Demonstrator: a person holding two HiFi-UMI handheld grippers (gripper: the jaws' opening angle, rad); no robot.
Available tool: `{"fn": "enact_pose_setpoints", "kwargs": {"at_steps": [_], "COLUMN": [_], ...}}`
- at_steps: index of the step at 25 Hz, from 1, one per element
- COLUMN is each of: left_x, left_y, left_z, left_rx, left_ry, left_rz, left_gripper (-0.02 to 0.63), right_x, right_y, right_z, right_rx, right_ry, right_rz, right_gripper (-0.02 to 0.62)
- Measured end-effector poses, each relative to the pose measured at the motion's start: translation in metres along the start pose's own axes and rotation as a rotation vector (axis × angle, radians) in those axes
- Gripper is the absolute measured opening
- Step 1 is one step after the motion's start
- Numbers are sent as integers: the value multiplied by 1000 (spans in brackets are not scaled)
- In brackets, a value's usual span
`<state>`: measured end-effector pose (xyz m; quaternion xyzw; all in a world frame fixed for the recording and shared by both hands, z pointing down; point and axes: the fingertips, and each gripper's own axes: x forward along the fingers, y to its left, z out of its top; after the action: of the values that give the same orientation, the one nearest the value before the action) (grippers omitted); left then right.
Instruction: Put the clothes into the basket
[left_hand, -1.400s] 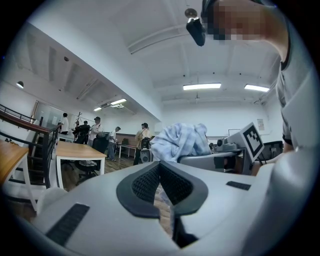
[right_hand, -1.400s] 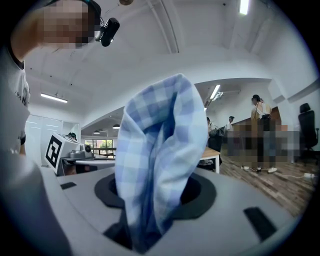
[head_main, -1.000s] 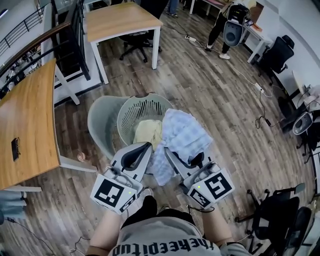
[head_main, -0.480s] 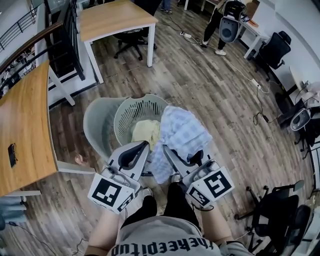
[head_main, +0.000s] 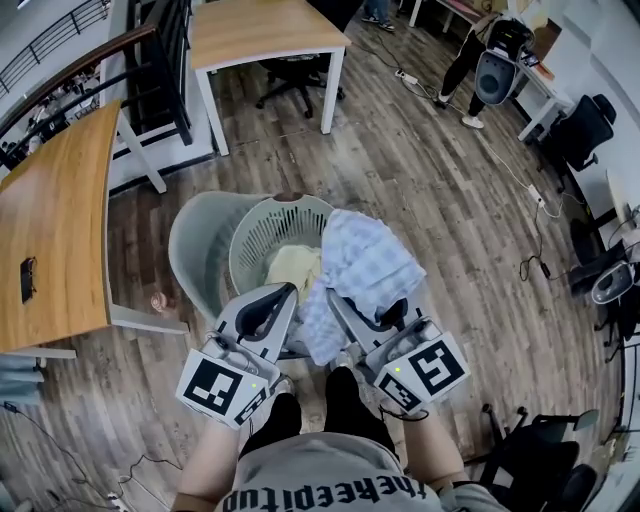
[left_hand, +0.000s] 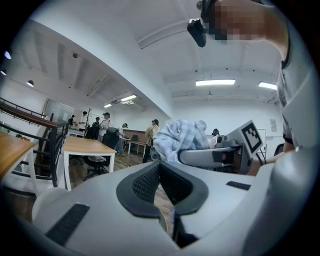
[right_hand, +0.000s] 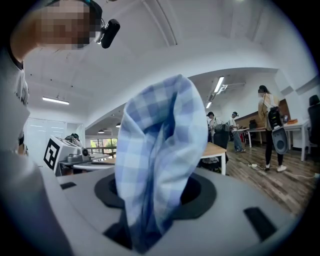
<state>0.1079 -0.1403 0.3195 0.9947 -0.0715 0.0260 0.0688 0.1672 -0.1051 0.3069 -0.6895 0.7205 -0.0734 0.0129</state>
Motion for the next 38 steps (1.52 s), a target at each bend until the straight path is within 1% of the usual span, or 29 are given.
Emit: {"fn": "enact_pose_setpoints", "kwargs": {"at_steps": [4, 8, 18, 29, 33, 38], "left_x": [12, 20, 24, 17, 10, 13], "left_y": [0, 6, 13, 15, 20, 21], "left_z": [0, 1, -9, -19, -25, -30], "left_rx": [-6, -19, -47, -76, -86, -98], "left_ry": [-6, -15, -21, -36, -35, -34], "left_rz": [44, 117, 268, 420, 462, 506], "left_gripper": [15, 15, 15, 15, 15, 15], "right_x": [4, 17, 36, 55, 64, 72], "right_y": [-15, -27, -44, -44, -41, -46], "right_z": [3, 5, -1, -12, -17, -18], "right_rx": [-5, -11, -16, -35, -39, -45], "right_ry": [5, 21, 43, 82, 90, 94], "right_rz": [42, 108, 231, 372, 402, 433], "right_gripper": [210, 210, 212, 212, 212, 212]}}
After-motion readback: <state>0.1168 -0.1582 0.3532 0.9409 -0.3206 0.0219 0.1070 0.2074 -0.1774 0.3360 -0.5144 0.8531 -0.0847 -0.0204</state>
